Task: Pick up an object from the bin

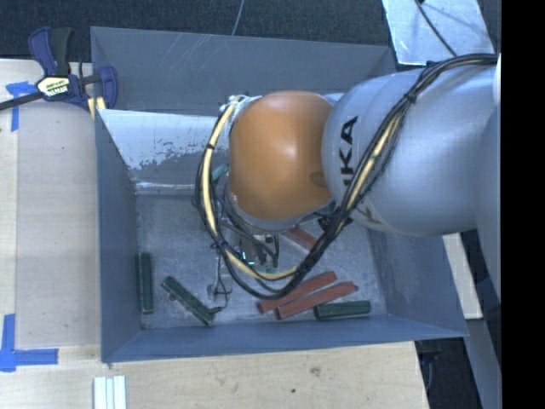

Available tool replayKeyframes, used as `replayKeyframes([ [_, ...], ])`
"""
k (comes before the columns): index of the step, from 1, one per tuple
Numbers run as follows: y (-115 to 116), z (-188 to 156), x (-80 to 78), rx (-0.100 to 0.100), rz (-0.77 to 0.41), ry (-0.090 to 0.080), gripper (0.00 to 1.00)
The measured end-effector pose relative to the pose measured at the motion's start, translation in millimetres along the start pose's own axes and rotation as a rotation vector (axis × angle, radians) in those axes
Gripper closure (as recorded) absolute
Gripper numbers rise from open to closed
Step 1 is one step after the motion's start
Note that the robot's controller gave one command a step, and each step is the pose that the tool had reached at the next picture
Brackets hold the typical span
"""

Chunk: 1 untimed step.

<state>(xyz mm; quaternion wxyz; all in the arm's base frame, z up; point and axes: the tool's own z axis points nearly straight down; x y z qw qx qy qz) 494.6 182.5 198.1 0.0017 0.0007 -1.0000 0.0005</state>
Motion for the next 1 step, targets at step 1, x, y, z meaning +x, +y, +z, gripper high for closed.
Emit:
replayKeyframes([
  [1, -0.1, -1.6, -0.7, -0.001, 0.000, -0.003, 0.00],
])
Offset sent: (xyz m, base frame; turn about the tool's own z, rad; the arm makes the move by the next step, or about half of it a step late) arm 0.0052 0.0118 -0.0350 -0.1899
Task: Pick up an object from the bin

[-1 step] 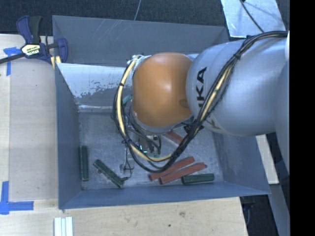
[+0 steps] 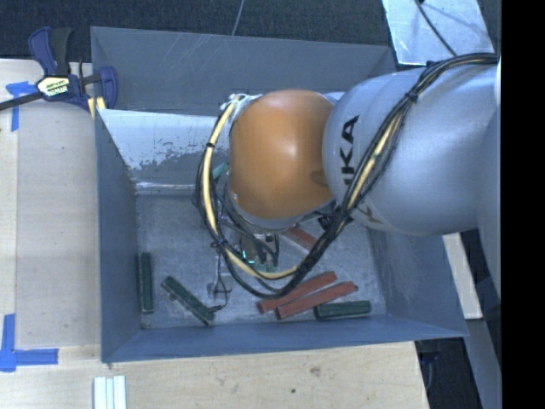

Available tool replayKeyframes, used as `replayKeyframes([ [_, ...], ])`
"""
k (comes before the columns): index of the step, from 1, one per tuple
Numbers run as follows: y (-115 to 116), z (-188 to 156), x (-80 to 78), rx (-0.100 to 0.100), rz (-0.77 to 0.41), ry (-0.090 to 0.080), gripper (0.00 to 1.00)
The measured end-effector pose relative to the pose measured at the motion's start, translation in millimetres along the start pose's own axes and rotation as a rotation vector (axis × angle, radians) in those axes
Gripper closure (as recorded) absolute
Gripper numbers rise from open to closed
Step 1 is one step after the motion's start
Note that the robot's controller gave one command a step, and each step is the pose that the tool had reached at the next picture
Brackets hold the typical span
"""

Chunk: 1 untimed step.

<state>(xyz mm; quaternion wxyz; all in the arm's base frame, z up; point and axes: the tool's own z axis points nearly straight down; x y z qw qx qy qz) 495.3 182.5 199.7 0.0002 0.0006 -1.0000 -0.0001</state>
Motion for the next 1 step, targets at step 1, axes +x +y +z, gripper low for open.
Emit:
replayKeyframes([
  [1, 4.3, 11.3, -3.2, -0.001, -0.072, -0.005, 0.00],
])
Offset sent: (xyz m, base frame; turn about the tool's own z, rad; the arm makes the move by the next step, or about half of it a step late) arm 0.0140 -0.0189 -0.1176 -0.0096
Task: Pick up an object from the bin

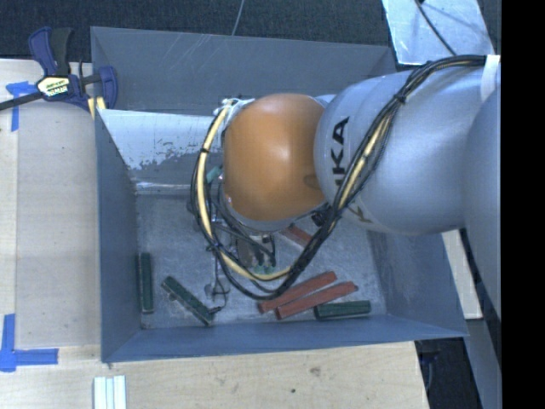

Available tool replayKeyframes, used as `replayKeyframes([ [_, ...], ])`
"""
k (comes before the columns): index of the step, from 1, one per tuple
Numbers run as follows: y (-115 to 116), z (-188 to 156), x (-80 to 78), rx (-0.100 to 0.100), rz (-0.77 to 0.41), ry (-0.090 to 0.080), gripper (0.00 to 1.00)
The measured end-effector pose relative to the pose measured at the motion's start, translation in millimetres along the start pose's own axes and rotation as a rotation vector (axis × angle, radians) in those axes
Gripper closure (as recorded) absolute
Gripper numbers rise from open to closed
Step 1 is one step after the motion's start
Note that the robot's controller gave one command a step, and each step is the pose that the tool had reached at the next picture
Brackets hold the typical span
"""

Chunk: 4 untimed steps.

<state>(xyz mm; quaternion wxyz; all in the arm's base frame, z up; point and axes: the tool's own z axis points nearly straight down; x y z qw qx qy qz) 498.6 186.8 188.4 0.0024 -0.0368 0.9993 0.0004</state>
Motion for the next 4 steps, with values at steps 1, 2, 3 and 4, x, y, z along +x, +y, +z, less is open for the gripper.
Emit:
replayKeyframes([
  [1, -12, 62, -6.2, -0.001, -0.020, -0.003, 0.00],
  [2, 44, 125, 8.4, -0.001, 0.131, 0.004, 0.00],
  [3, 35, 122, 9.7, 0.000, 0.147, 0.004, 0.00],
  [4, -15, 110, -21.2, 0.000, 0.136, 0.004, 0.00],
])
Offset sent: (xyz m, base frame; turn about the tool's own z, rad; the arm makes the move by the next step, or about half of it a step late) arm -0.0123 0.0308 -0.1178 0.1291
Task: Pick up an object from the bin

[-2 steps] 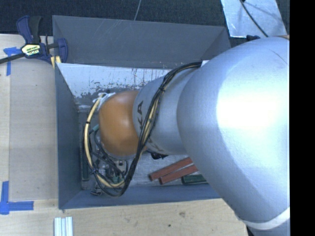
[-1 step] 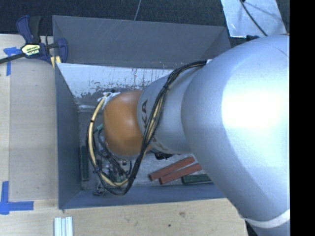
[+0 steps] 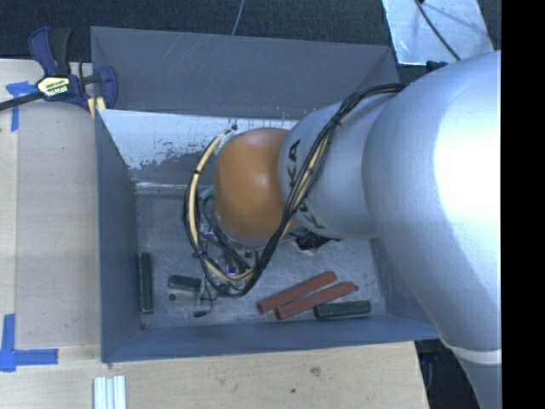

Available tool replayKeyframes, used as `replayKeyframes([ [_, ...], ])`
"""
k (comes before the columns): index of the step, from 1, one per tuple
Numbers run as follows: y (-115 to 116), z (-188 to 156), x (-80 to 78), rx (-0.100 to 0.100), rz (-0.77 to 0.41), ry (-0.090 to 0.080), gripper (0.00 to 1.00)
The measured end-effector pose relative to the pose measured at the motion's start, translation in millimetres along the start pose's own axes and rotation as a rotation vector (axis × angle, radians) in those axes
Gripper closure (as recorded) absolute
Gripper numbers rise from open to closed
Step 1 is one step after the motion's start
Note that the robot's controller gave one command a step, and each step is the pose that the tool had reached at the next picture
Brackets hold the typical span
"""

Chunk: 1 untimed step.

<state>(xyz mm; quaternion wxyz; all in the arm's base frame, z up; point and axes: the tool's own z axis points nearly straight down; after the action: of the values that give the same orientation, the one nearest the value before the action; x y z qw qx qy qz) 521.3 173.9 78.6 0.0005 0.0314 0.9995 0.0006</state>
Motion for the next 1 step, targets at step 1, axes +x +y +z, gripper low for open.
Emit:
replayKeyframes([
  [1, -63.4, -3.4, 10.8, 0.001, -0.154, 0.000, 1.00],
])
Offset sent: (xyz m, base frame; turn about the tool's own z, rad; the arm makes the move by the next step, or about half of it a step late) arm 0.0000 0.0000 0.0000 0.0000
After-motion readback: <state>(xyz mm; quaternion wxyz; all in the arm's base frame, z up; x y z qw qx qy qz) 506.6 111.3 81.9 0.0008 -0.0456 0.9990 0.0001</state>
